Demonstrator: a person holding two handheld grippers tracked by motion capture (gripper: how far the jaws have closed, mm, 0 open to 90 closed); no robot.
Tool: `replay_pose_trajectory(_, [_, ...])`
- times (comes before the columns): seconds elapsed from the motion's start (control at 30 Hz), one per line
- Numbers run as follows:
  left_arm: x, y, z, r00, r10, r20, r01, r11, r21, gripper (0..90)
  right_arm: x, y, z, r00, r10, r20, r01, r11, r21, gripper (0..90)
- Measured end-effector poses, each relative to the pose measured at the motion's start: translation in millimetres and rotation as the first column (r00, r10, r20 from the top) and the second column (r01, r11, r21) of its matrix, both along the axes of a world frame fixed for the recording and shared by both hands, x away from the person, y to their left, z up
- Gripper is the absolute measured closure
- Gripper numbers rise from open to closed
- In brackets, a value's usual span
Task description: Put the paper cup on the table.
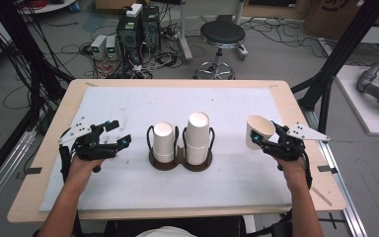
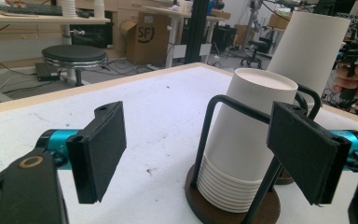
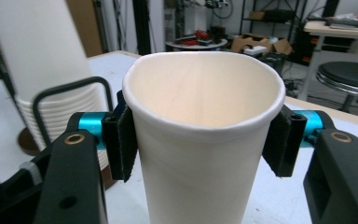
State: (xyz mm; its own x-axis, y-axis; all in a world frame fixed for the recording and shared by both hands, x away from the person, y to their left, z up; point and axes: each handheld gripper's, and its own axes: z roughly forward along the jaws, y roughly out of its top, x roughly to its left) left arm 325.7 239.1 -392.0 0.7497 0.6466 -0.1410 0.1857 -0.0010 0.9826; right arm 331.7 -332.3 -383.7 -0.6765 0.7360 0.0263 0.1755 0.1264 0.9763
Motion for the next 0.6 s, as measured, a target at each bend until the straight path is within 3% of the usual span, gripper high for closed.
replay_pose_trajectory(0.2, [0.3,0.4,-2.0,1.0,0.005,-0.007,-0.005,1.0,0.006,19.9,11.2,4.4,-12.4,0.9983,-0.043,-0.038,0.041,0.998,-0.045,38.8])
replay_pose_trajectory(0.6, [1.3,-0.7,-4.9,0.9998,0.005,-0.018,-0.005,0.9999,0.011,19.9,34.8,-0.9,-26.5,0.9872,-0.118,-0.107,0.114,0.993,-0.04,38.9])
